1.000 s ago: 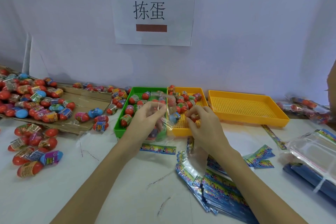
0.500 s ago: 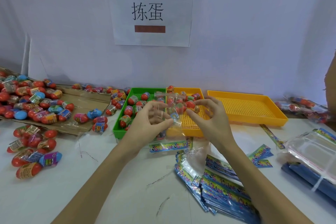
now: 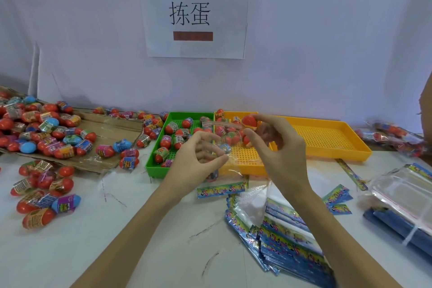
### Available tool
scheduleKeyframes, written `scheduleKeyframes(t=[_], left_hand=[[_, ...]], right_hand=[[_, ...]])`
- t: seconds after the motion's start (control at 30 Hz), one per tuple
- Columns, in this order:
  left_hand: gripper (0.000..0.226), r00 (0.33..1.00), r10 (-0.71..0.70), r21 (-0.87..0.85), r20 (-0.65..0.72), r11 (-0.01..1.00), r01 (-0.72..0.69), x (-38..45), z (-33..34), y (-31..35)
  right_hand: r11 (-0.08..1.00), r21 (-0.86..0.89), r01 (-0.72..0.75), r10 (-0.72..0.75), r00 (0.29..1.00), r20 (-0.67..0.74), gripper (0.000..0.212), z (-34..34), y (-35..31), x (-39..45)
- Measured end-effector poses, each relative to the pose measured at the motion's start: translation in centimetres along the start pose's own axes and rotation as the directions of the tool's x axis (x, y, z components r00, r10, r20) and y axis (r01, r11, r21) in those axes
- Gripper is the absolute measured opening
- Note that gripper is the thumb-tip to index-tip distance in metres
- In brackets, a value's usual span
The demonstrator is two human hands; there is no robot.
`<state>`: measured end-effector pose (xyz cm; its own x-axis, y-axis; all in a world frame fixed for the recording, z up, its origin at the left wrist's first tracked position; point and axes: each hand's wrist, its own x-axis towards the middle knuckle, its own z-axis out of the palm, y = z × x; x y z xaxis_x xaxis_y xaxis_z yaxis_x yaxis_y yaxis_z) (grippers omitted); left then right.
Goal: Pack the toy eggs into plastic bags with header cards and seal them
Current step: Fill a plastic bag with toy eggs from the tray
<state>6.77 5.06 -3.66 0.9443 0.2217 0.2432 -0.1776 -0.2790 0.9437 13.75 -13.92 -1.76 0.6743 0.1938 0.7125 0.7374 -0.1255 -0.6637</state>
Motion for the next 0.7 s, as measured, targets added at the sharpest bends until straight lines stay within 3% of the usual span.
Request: scheduleKeyframes(t=[0.1, 0.33, 0.57, 0.7], left_hand=[[0.043, 0.998, 0.055, 0.054, -0.004, 0.997, -0.055, -0.15, 0.28, -0.2], [0.048, 0.99, 0.142, 0.166, 0.023, 0.975, -0.144, -0.41, 0.54, -0.19], [0.052, 0.986, 0.162, 0.206, 0.04, 0.964, -0.167, -0.56, 0.53, 0.11], [0.05, 0.986, 0.166, 0.164, 0.025, 0.972, -0.168, -0.5, 0.39, 0.17]], right_hand=[[0.991, 0.136, -0.02, 0.009, 0.997, 0.082, 0.03, 0.59, -0.42, -0.42], [0.987, -0.142, 0.076, -0.052, 0.984, 0.17, 0.032, 0.86, 0.17, -0.63], [0.984, -0.143, 0.105, -0.075, 0.977, 0.201, 0.031, 0.7, -0.35, -0.73], [0.967, -0.24, 0.08, -0.016, 0.967, 0.255, 0.031, 0.53, -0.08, -0.57]])
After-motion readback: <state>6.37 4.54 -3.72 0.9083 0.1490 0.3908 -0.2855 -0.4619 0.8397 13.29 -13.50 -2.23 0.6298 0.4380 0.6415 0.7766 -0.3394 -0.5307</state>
